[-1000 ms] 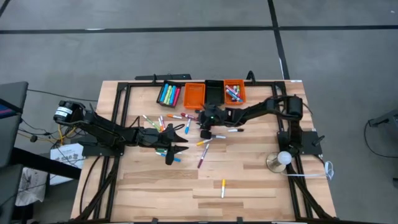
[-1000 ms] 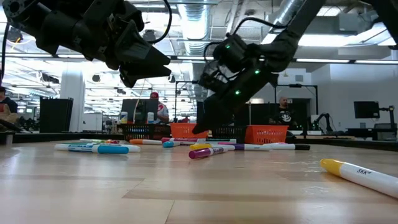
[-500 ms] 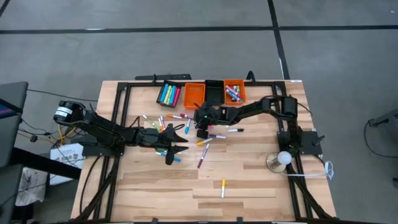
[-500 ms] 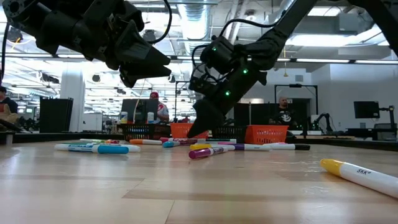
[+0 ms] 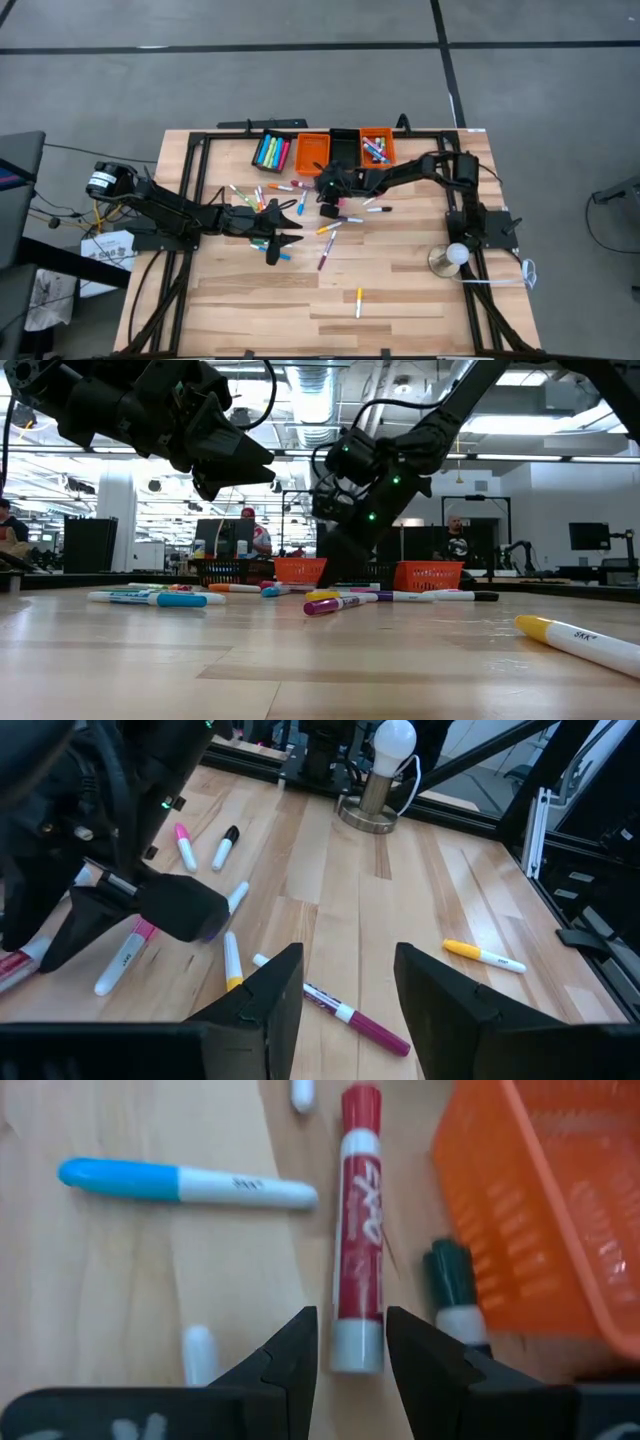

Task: Pick & Place Markers
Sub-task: Put the big red marker pen into the right orange basket

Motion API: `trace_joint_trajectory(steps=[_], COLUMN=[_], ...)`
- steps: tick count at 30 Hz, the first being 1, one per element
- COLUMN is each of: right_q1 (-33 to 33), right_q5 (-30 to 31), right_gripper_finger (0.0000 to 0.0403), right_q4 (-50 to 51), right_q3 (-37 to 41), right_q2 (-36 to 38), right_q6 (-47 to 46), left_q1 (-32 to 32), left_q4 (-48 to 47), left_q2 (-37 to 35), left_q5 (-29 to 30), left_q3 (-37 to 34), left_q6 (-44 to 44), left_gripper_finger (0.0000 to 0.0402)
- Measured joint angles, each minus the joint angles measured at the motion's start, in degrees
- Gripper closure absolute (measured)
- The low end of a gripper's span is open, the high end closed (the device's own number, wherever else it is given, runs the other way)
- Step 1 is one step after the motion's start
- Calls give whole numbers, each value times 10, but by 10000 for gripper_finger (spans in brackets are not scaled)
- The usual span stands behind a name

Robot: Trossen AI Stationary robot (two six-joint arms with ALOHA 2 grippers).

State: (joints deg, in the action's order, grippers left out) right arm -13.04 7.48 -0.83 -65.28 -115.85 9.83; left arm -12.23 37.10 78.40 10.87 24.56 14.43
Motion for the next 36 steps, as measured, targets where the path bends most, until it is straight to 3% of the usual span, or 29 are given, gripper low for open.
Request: trace_joint_trajectory(steps=[10,36], right_q1=[-5,-11], right_q5=[-13,-45], right_gripper_finger=[290,290], right_q4=[23,-27], right_q3=[0,-1], right_q2=[0,-21], right_q6=[-9,-30], left_q1=[0,0], left_q4=[0,0], left_q2=[0,0], left_q5=[0,0], left_q3=[0,0], left_q6=[0,0], left_gripper_finger=[247,247])
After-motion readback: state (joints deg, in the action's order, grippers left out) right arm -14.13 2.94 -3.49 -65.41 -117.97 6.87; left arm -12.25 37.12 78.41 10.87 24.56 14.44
